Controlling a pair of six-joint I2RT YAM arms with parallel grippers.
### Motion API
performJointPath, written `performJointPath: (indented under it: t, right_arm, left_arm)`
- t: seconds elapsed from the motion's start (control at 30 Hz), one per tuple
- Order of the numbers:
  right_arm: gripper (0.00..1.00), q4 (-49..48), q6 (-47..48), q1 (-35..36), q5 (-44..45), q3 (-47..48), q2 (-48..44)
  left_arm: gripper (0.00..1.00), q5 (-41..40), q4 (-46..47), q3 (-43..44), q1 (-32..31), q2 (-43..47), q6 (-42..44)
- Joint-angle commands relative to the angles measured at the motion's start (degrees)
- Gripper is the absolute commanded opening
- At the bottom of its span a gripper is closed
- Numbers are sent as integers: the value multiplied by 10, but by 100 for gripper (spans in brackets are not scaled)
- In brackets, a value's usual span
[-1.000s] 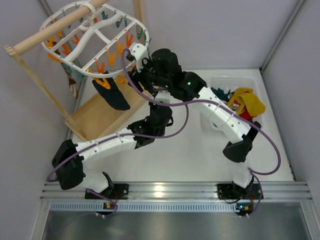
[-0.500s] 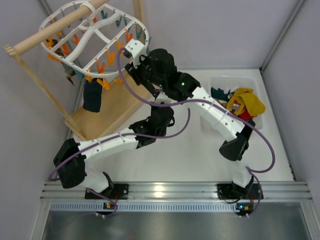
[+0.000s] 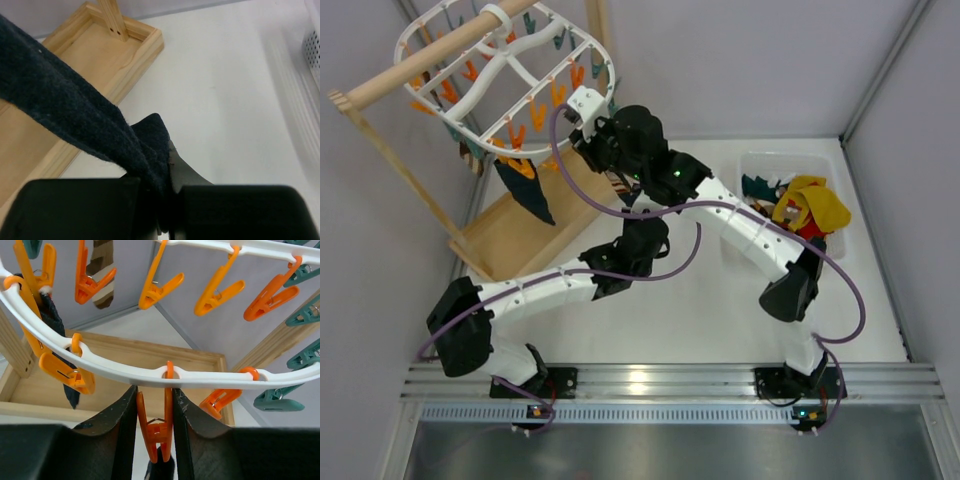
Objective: Remove the socks clipped to the hanger
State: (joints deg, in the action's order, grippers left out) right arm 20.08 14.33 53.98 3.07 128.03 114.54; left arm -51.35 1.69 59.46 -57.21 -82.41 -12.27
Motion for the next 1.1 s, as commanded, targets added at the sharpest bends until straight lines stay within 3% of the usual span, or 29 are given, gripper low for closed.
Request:
performJointPath:
  t: [0.0,0.13,0.2,0.33,0.47,0.57,0.63,0.8,1.07]
  right_arm:
    - [29,-24,-11,5,-15,-12,-42]
    - [45,-30,-19,5,-15,-41,-66]
    - [46,-35,-23,5,-19,-52,-76]
    - [61,-23,-29,4,-22,-66,-102]
    - [68,-3,-34,4,-25,-98,-147]
    - [82,59,-36,5,-21,-133,-201]
    - [99,110,-43,3,-7,-153,-247]
    - [100,56,-88,3,63,-401,-464]
    - [99,110,-179,3,232,-588,-704]
  left_arm:
    - [0,42,2,-28,3,28,-21]
    - [0,119,3,-66,3,68,-36]
    - [0,140,2,-91,3,80,-46]
    - [0,185,2,-123,3,123,-48]
    - [0,250,2,-152,3,168,-38]
    - [0,327,3,-167,3,200,-31]
    - [0,355,3,-170,3,215,-33]
    - [0,456,3,-159,3,200,-36]
    - [0,571,15,-91,3,103,-39]
